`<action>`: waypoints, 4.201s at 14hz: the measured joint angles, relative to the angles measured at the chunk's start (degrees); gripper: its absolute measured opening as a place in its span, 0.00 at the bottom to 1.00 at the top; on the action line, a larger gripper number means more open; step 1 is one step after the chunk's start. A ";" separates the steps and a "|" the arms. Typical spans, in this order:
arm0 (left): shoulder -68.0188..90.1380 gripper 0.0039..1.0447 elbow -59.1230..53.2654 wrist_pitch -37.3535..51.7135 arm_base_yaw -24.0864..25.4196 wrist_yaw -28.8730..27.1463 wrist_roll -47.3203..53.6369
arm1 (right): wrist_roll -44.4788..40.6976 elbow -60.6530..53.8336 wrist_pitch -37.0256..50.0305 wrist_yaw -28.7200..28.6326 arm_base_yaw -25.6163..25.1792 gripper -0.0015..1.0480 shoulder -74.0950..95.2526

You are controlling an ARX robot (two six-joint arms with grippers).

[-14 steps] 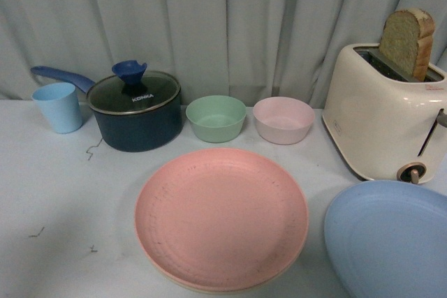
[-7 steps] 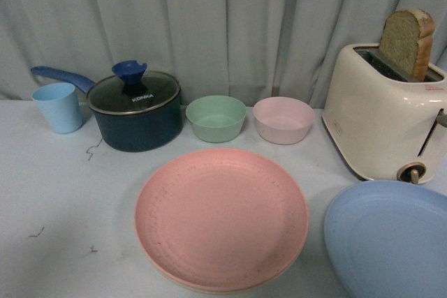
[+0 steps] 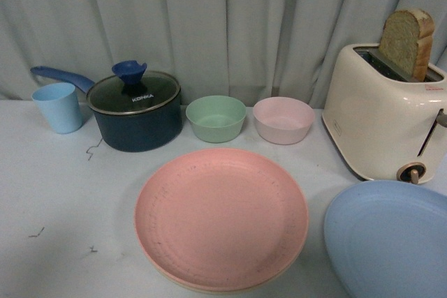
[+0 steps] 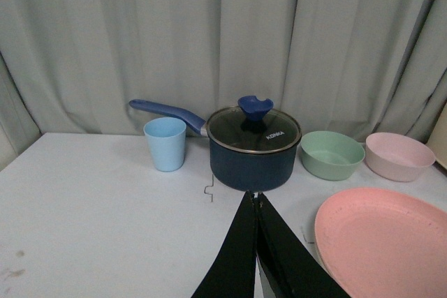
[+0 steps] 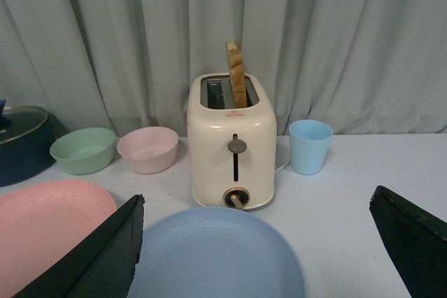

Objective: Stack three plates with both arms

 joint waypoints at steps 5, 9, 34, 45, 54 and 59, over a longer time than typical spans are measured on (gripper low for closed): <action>-13.16 0.01 0.31 -12.83 0.00 0.04 0.02 | 0.00 0.00 0.00 0.00 0.00 0.94 0.00; -13.16 0.16 0.02 -13.90 0.00 0.00 0.00 | 0.00 0.00 0.02 0.00 0.00 0.94 0.00; -13.16 0.94 0.02 -13.90 0.00 0.00 0.07 | -1.18 30.69 29.07 -8.07 -14.56 0.88 109.26; -13.16 0.94 0.02 -13.90 0.00 0.00 0.07 | -3.32 23.32 24.90 -16.15 -22.32 0.02 96.72; -13.16 0.94 0.02 -13.90 0.00 0.00 0.07 | 7.48 33.40 14.60 -13.88 -3.67 0.02 80.65; -13.16 0.94 0.02 -13.90 0.00 0.00 0.07 | 16.70 49.53 11.08 -7.13 13.79 0.02 99.97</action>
